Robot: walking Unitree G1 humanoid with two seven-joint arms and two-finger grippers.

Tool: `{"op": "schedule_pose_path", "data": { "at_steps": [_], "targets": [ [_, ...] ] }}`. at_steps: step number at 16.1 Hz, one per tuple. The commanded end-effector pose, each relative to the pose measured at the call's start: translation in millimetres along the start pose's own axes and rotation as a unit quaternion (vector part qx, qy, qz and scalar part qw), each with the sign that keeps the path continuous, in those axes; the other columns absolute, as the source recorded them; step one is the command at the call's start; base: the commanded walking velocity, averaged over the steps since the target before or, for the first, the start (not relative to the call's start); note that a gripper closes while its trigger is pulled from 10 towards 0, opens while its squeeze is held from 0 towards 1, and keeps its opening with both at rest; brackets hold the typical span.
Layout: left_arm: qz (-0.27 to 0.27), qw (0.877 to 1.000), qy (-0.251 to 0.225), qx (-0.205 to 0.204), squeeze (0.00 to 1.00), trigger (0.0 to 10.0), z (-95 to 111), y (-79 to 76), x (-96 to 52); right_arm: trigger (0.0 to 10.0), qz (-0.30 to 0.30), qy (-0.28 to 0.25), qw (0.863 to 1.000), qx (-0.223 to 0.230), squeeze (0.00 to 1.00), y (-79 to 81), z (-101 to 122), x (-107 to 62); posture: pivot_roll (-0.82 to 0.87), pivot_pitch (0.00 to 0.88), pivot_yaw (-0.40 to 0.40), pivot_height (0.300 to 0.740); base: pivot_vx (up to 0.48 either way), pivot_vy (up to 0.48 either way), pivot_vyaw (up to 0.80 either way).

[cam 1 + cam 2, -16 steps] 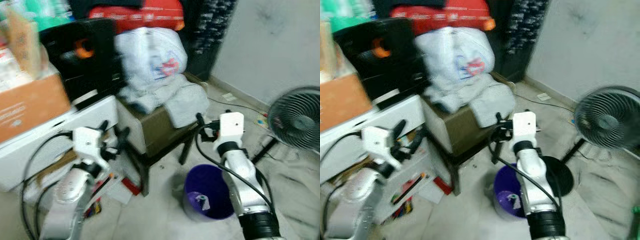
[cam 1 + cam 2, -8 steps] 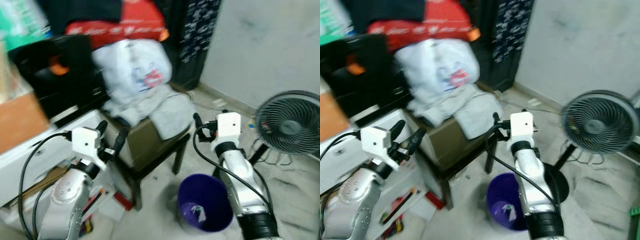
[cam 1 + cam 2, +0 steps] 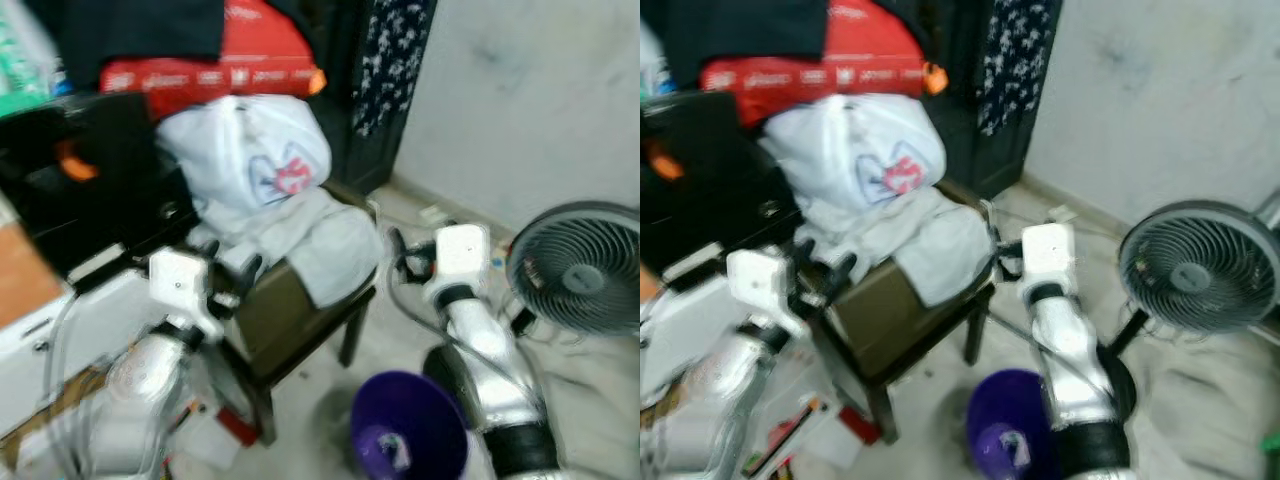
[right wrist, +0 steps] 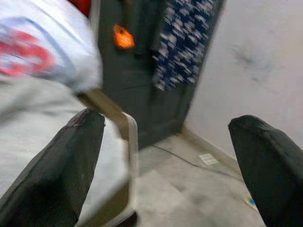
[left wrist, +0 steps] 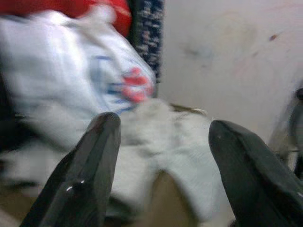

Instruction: Clean up the room

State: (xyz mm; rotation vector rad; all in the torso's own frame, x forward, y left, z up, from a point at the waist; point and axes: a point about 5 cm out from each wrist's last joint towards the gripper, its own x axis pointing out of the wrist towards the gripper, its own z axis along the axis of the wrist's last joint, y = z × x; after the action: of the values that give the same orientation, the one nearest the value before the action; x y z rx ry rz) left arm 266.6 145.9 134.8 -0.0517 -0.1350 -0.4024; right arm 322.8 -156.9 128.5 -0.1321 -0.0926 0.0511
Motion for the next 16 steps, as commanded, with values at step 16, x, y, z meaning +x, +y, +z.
{"op": "schedule_pose_path", "data": {
  "at_steps": [16],
  "targets": [
    [0.028, 0.999, 0.010, 0.018, 0.00, 10.0, 4.1, 8.7, 2.3, 10.0, -0.006, -0.011, 1.000, 0.000, 0.00, 1.5, 3.5, 2.8, -0.11, 0.020, -0.048, 0.740, 0.000, 0.000, 0.47]
  ]
}}
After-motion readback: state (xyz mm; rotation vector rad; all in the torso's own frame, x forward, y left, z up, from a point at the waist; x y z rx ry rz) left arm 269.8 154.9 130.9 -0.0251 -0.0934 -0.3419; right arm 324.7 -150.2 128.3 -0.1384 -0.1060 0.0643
